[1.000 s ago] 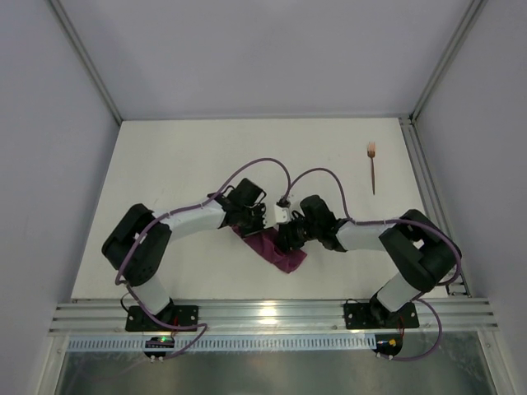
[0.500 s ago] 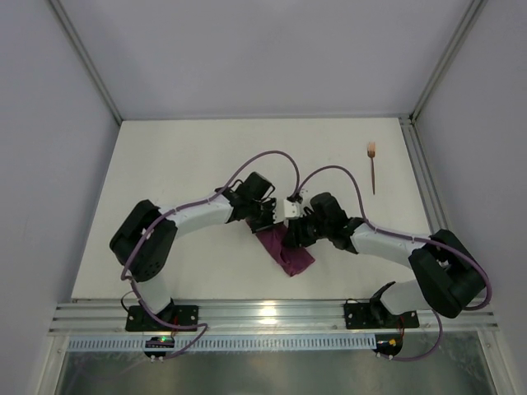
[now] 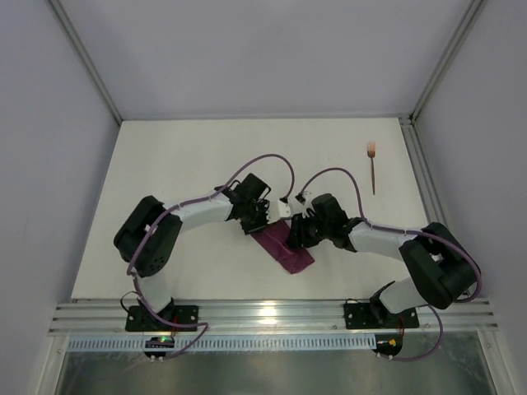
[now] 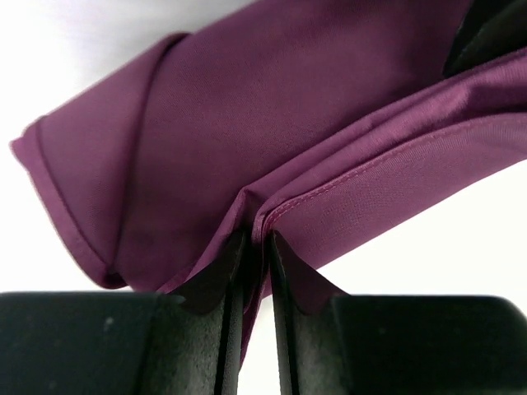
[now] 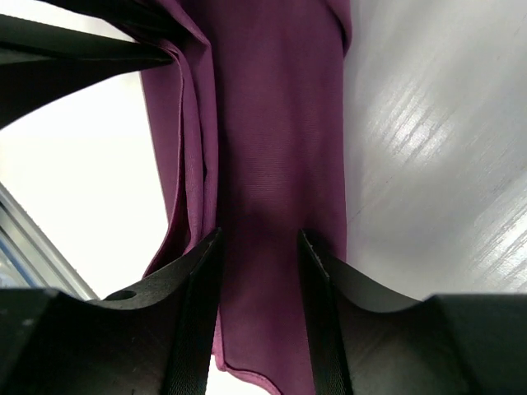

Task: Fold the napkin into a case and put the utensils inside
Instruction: Fold the 2/3-rectangle-folded napkin at the center of the board.

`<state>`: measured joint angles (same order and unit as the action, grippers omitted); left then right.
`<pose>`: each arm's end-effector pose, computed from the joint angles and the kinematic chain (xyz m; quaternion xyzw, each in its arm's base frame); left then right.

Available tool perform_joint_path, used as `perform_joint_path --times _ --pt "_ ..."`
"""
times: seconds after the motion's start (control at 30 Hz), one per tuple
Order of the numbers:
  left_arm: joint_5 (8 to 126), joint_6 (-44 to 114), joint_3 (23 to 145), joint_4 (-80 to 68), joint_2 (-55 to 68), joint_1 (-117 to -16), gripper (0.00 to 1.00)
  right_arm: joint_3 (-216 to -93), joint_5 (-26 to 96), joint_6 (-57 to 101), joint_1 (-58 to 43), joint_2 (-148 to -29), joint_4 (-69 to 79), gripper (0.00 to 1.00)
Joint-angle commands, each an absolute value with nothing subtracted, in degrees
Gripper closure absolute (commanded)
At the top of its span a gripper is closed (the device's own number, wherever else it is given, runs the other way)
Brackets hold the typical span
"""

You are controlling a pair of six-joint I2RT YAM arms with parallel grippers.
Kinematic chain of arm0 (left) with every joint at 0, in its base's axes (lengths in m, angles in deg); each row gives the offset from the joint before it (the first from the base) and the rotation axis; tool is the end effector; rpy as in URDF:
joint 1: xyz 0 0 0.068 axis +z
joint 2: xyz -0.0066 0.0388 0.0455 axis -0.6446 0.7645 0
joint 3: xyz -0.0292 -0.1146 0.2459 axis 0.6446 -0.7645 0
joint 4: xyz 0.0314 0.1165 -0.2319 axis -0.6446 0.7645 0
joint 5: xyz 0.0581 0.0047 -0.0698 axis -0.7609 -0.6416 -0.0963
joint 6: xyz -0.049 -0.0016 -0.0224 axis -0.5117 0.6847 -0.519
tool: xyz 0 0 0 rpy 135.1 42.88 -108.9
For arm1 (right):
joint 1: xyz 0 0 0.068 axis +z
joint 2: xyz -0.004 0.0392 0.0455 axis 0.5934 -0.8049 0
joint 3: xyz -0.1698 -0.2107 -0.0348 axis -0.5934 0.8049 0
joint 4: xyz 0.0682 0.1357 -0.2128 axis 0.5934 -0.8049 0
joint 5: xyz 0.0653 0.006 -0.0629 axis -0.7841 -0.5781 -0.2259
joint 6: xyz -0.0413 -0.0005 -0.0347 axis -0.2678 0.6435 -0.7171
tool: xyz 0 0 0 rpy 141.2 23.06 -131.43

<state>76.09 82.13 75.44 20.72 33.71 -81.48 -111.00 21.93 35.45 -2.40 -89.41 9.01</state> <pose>0.2580 -0.2412 0.1677 0.6273 0.7301 -0.1589 0.2194 0.2092 0.1562 0.1491 -0.1762 0.8986 0.3148 0.2499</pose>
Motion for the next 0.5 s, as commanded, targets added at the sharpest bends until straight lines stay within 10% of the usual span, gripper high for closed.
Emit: perform_joint_path --times 0.0,0.47 --pt "74.2 80.7 77.4 22.9 35.8 -81.4 0.81 -109.4 21.1 37.7 -2.6 -90.6 14.5 0.55" --pt "74.7 80.2 78.1 23.6 35.8 -81.4 0.82 -108.6 28.0 38.3 -2.8 -76.2 6.3 0.55"
